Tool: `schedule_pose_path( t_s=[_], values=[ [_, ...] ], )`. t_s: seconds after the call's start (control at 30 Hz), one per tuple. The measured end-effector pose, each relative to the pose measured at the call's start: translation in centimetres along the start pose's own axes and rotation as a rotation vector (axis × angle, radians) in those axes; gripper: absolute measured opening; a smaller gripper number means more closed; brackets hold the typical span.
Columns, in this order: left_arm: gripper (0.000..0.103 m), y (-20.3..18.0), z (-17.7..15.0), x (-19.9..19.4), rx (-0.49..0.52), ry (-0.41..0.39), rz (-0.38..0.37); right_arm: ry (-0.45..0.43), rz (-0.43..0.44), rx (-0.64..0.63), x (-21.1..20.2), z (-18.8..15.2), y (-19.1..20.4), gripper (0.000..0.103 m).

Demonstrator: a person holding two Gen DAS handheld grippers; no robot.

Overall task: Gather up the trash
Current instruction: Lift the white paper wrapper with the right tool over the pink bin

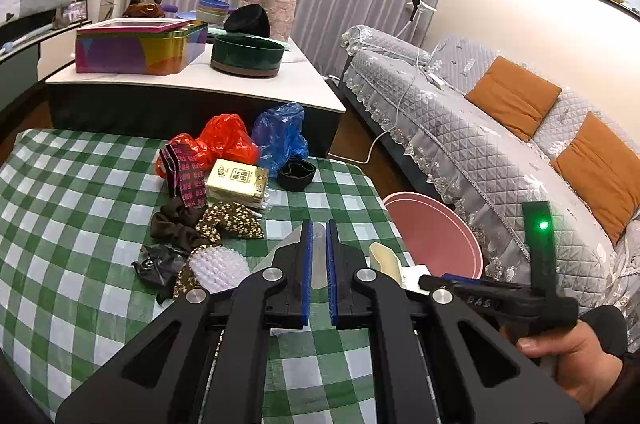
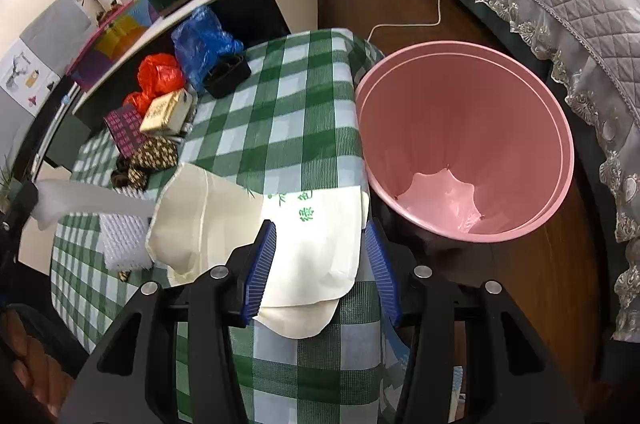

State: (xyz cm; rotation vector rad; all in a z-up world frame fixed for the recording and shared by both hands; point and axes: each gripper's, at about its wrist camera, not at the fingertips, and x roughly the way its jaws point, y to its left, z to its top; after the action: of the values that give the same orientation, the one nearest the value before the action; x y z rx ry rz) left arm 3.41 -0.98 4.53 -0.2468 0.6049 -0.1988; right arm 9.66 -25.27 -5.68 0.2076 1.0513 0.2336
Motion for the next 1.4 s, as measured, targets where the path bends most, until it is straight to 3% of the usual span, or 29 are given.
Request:
schedule_pose_path(
  t_s=[0.3, 0.4, 0.47, 0.57, 0.77, 1.0, 1.4],
  values=[
    [0.006, -0.3, -0.1, 0.1, 0.01, 0.001, -0.004, 0.044, -0.022, -0.002, 1.3, -0.3, 0.0, 0.047],
    [0.006, -0.2, 0.0, 0.1, 0.01, 0.0, -0.003, 0.042, -0.021, -0.012, 1.3, -0.3, 0.4, 0.034],
    [0.006, -0.2, -0.1, 0.1, 0.01, -0.002, -0.002, 0.039, -0.009, -0.012, 1.0, -0.2, 0.5, 0.017],
    [0.006, -0.1, -0.2, 0.1, 0.014, -0.005, 0.002, 0.022, 0.006, -0.017, 0.5, -0.1, 0.9, 0.013],
    [0.006, -0.1, -0.3, -0.1, 0.024, -0.009, 0.003, -0.044, 0.062, -0.044, -1.5, 0.2, 1.9, 0.006],
    [0.006, -0.8, -0.4, -0.6, 0.06, -0.016, -0.003, -0.187, 0.112, -0.099, -5.5, 0.9, 3.7, 0.003],
    [0.006, -2.7, 0.6, -1.1, 0.1, -0.008, -0.005, -0.324, 0.033, -0.123, -9.6, 2.4, 2.9, 0.003]
  ],
)
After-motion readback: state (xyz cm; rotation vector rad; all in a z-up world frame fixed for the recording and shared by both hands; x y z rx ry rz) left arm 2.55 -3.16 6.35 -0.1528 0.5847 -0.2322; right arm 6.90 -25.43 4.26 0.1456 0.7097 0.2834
